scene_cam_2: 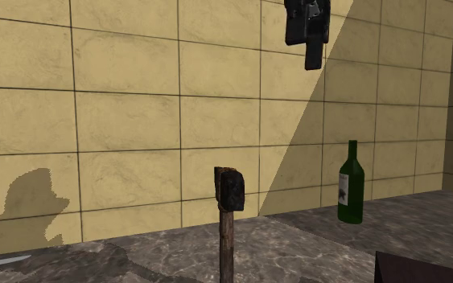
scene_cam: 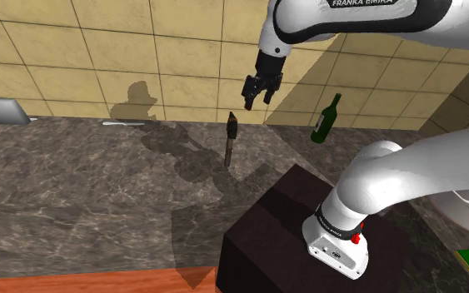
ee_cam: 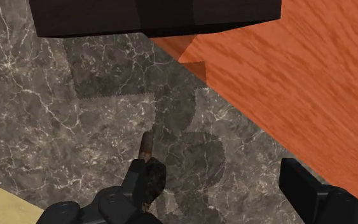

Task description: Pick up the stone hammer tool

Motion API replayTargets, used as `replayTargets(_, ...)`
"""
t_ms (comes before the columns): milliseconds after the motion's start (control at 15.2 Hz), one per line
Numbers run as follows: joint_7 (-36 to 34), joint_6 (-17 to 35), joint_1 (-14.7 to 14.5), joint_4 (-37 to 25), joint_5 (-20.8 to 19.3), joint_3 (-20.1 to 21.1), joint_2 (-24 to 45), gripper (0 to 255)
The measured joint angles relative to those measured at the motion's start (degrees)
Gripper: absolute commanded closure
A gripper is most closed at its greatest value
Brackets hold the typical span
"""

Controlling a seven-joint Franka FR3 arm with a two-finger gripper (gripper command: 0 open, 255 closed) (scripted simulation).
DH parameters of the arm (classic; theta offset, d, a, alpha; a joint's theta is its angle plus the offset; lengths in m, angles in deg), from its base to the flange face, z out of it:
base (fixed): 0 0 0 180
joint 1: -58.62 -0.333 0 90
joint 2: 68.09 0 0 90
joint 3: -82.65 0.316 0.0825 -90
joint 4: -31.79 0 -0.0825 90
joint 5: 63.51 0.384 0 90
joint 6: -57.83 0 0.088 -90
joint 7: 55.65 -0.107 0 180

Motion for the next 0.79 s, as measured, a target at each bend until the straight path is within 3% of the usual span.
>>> replayTargets(792,-14.43,21.87,6.09,-2.97,-3.31,2.81,23.49,0)
